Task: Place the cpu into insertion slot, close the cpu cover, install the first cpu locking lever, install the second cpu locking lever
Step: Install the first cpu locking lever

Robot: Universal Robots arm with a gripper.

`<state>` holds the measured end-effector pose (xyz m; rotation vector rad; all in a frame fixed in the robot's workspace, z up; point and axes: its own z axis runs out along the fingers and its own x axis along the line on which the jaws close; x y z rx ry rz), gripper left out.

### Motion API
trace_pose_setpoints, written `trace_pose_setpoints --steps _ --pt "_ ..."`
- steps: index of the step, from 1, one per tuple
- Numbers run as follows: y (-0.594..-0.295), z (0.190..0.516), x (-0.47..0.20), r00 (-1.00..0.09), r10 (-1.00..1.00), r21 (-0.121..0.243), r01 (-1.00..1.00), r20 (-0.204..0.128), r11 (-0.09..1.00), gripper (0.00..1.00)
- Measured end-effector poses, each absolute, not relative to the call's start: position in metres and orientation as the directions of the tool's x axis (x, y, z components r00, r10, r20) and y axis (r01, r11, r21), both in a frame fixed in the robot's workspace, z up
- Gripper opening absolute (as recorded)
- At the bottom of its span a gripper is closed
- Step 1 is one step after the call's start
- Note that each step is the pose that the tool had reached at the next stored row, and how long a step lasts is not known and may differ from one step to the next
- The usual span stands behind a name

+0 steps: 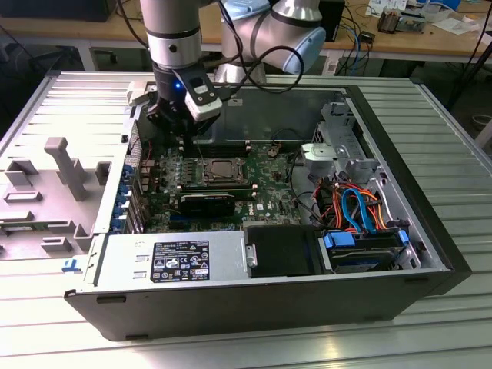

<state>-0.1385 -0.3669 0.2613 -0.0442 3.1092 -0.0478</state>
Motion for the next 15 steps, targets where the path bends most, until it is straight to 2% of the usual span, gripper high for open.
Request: trace_pose_setpoints --steps 15 --pt "-0.340 0.265 -0.141 -0.999 -0.029 -0.025 -0.028 -0.032 0.999 0.11"
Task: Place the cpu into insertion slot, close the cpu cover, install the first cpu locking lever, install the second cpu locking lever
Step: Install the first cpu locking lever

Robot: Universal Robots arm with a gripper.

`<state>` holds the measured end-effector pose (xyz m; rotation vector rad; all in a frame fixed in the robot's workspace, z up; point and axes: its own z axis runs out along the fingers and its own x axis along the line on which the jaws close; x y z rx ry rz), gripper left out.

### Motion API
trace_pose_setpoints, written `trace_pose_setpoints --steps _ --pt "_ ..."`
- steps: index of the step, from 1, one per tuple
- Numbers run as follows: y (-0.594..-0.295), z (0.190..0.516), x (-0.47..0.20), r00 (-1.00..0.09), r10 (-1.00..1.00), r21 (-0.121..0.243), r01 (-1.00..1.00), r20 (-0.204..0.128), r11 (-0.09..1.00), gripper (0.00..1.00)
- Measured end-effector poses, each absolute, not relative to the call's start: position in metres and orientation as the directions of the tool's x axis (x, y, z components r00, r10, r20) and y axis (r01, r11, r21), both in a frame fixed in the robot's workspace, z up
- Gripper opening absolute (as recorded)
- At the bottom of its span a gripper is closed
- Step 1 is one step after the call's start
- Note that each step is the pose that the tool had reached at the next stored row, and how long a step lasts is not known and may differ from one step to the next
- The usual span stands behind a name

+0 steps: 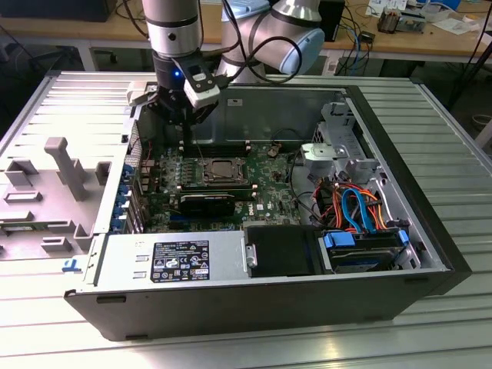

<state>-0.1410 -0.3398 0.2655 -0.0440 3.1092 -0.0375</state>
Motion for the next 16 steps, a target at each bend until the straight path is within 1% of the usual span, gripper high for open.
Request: trace_pose_setpoints --steps 3,16 --pt "-0.334 0.264 -0.141 -0.999 -0.029 -0.022 -0.028 -0.032 0.999 0.11" --pt "-0.334 0.262 -0.128 -0.999 -0.029 -0.020 -0.029 -0.031 0.999 0.11"
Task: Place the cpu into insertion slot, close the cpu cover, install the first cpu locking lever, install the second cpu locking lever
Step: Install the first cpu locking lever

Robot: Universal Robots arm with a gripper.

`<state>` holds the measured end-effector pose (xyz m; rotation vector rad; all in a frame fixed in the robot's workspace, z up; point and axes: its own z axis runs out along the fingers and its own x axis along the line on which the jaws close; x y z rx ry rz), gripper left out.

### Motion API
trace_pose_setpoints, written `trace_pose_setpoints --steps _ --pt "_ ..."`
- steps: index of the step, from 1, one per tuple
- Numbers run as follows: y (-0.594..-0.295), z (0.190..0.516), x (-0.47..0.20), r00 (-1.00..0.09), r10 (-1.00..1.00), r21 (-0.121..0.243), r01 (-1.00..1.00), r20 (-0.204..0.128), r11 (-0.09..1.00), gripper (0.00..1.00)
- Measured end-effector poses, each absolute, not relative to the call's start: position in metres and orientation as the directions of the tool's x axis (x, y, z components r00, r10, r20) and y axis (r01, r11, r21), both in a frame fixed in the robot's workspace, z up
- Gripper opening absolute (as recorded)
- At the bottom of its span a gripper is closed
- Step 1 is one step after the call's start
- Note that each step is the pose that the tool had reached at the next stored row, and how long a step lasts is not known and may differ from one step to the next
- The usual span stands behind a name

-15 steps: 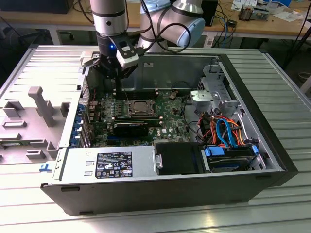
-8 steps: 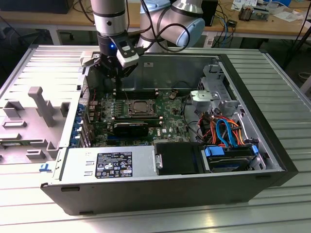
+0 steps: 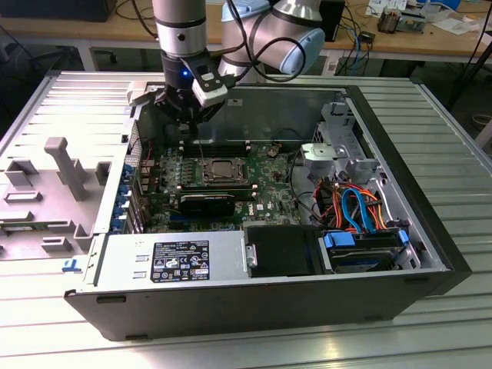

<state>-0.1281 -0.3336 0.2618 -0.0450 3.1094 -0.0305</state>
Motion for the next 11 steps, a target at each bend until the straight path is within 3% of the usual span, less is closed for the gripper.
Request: trace_pose_setpoints --steps 11 --pt "-0.334 0.261 -0.104 -0.999 -0.030 -0.020 -0.030 -0.031 0.999 0.11"
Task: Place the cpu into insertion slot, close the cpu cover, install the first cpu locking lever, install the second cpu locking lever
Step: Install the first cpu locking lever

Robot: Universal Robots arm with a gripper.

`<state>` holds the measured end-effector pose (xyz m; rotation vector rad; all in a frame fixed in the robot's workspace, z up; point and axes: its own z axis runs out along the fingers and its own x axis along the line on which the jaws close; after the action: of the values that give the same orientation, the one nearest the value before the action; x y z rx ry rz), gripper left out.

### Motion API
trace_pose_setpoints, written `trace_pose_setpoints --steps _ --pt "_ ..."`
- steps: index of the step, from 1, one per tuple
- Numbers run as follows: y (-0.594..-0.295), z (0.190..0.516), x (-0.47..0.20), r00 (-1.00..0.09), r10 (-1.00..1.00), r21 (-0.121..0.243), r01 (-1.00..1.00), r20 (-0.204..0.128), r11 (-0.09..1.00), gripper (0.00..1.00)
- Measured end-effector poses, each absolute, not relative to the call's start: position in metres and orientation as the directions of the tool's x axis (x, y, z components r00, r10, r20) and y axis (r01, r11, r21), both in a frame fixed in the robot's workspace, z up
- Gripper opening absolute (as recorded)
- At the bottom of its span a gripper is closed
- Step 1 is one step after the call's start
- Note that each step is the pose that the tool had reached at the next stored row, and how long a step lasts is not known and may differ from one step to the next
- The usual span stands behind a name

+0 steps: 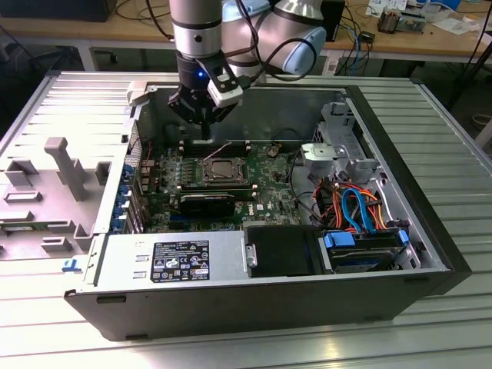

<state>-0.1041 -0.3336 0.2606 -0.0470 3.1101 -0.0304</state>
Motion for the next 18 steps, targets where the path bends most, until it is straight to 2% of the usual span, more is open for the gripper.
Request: trace_pose_setpoints --steps 7,18 --pt "-0.334 0.256 -0.099 -0.999 -0.031 -0.020 -0.030 -0.031 0.999 0.11" --pt "-0.337 0.227 -0.097 -0.997 -0.066 -0.023 -0.065 -0.030 0.998 0.11"
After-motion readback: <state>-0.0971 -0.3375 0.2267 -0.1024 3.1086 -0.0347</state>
